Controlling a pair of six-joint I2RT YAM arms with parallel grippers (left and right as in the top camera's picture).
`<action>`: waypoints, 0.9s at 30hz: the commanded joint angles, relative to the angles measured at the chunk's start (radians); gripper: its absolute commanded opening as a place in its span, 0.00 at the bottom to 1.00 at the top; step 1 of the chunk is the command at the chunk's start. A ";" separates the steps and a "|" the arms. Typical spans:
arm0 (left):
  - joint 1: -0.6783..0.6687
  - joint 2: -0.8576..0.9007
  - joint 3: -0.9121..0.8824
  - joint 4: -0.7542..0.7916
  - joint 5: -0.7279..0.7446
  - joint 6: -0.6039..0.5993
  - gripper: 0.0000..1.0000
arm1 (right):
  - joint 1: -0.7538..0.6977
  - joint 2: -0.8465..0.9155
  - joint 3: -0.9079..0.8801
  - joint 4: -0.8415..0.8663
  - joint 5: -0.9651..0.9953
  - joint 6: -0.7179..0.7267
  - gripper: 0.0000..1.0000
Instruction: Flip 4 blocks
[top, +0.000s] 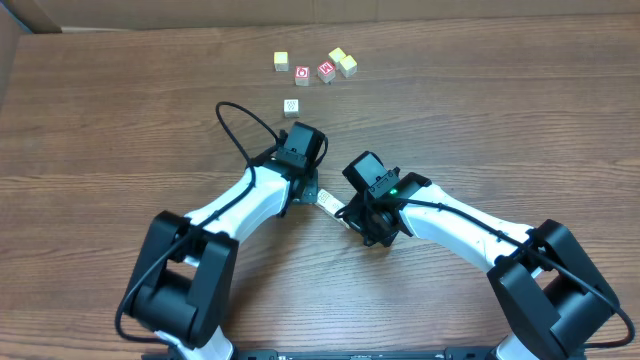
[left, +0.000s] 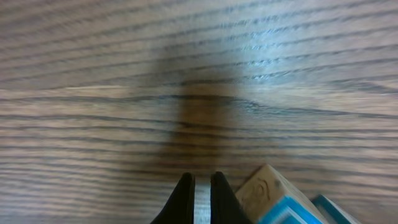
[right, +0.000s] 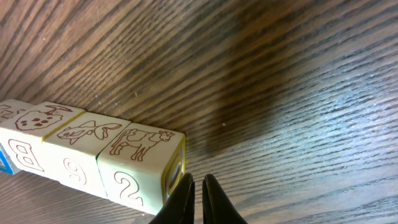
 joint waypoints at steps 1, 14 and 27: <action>-0.003 0.031 -0.003 0.014 0.004 0.010 0.04 | 0.006 -0.025 0.018 0.002 0.023 0.005 0.08; -0.004 0.029 0.010 0.014 0.008 0.012 0.04 | 0.006 -0.025 0.018 0.002 0.026 0.005 0.08; -0.004 0.027 0.011 0.005 0.044 0.012 0.04 | 0.006 -0.025 0.018 0.002 0.026 0.005 0.09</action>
